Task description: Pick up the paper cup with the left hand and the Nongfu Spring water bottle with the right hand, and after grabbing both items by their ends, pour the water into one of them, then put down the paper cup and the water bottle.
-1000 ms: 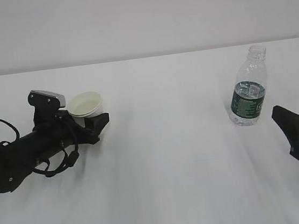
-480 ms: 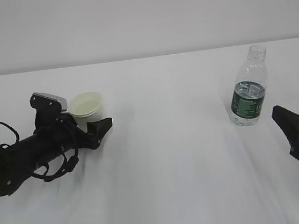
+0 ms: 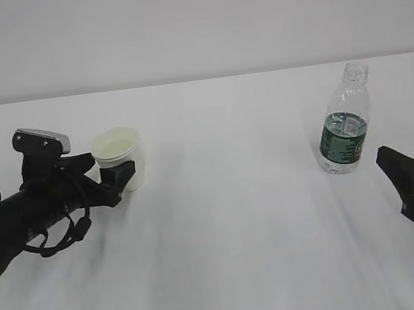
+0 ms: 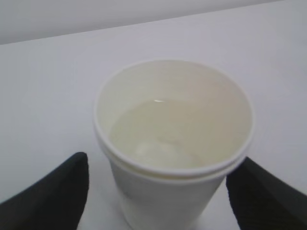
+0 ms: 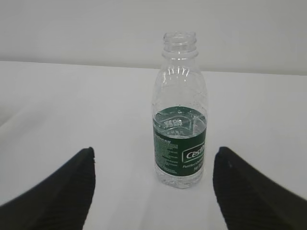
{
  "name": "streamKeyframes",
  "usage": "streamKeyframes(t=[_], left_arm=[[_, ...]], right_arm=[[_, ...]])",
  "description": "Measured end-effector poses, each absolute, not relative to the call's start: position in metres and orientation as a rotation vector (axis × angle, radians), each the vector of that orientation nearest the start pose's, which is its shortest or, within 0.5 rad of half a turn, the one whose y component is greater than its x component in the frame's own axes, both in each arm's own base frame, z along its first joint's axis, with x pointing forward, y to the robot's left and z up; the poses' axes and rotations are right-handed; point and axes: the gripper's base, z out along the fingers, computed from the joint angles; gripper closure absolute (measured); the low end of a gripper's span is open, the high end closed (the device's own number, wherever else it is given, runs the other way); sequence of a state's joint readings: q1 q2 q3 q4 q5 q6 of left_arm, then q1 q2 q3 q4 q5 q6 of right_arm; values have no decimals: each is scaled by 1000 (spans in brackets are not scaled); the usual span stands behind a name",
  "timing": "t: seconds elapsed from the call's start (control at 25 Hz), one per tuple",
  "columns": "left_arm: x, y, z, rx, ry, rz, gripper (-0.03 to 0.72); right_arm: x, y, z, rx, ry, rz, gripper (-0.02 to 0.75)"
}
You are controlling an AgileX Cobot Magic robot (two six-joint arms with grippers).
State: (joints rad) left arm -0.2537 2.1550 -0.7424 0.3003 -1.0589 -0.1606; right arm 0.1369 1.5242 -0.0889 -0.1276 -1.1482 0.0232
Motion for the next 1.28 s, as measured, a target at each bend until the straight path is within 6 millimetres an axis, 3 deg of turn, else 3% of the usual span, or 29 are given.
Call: streamKeyframes(t=[0.52, 0.76, 1.0, 1.28], left_arm=[[316, -101, 79, 322, 1818, -410, 58], [292, -93, 77, 303, 1882, -399, 60], [270, -83, 85, 249, 1912, -368, 70], [258, -79, 99, 175, 1902, -406, 82]], right_arm=[[188, 36, 149, -221, 1762, 189, 164], [184, 36, 147, -204, 1777, 201, 164], [174, 34, 141, -188, 1819, 210, 164], [173, 34, 140, -155, 1828, 235, 164]])
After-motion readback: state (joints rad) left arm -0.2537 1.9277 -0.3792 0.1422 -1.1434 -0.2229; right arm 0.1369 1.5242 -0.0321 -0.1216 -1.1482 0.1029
